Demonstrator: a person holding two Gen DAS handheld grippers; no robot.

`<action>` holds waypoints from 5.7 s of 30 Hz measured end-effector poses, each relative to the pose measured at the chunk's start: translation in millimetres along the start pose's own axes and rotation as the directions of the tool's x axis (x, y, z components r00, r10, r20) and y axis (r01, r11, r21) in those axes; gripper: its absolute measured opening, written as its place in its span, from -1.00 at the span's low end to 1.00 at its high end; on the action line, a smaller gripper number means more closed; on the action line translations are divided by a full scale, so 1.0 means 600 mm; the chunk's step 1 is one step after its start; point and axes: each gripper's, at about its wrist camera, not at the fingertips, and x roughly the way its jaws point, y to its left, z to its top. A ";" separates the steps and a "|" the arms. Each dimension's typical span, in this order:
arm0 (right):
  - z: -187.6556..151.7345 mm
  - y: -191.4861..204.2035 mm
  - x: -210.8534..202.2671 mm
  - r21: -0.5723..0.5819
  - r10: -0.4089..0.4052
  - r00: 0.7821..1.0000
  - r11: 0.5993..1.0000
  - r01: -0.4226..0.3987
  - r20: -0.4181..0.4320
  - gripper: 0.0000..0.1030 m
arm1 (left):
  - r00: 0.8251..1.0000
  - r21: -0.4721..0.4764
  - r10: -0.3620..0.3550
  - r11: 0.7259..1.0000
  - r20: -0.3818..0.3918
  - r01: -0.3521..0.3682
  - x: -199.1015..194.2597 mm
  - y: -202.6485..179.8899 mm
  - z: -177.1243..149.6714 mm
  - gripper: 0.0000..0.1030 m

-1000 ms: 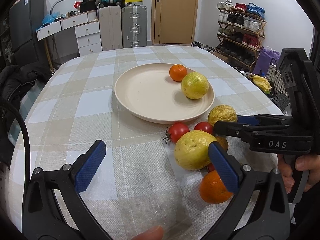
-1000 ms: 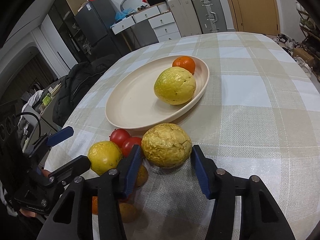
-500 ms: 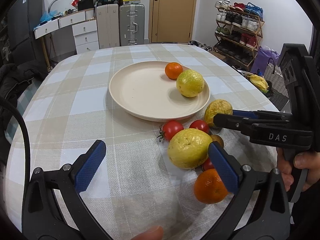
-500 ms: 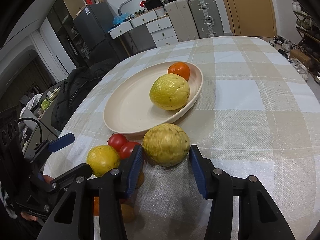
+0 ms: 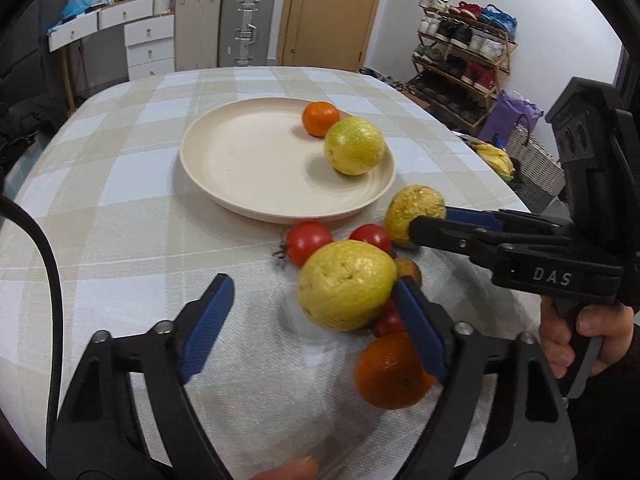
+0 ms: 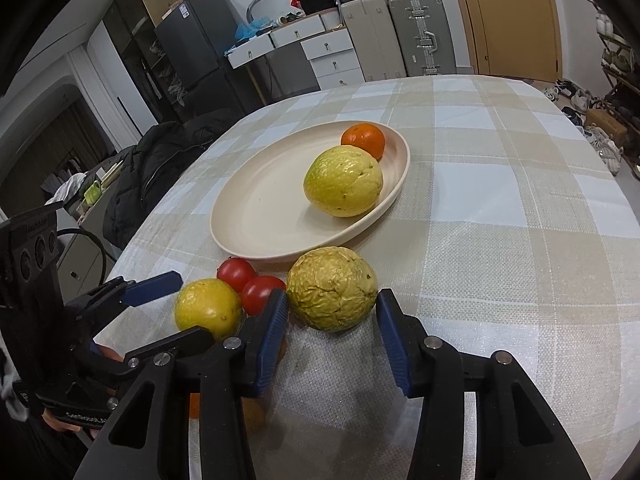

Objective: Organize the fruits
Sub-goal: 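Grasp a yellow lemon with the left tool while the right tool grasps a bumpy yellow fruit, then carry the lemon and bumpy yellow fruit over the cream plate with both tools, then open both tools to release the two fruits onto the plate, then withdraw both tools from the plate toward the tomatoes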

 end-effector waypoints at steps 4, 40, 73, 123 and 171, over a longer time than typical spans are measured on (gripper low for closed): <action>-0.002 0.004 0.001 -0.016 -0.009 1.000 1.000 0.009 0.003 -0.09 | 0.999 0.007 -0.046 0.999 -0.011 0.046 0.006 -0.005 -0.001 0.15; 0.002 -0.004 0.012 0.068 0.025 1.000 0.997 -0.026 0.014 -0.04 | 0.997 -0.004 -0.040 0.999 0.068 0.041 -0.029 0.012 0.002 -0.08; 0.025 0.028 -0.035 -0.004 0.079 0.990 0.997 -0.079 0.118 -0.04 | 0.981 -0.015 0.049 0.999 0.185 -0.047 -0.067 0.043 0.044 -0.08; 0.114 0.012 0.071 -0.020 -0.008 1.000 1.000 0.008 0.008 -0.07 | 0.984 -0.019 0.130 0.991 0.122 -0.129 0.063 0.076 0.126 -0.08; 0.009 0.030 -0.053 -0.062 -0.079 0.992 0.994 0.085 0.097 1.00 | 0.963 -0.012 0.168 0.985 0.211 -0.170 -0.108 0.037 0.020 0.99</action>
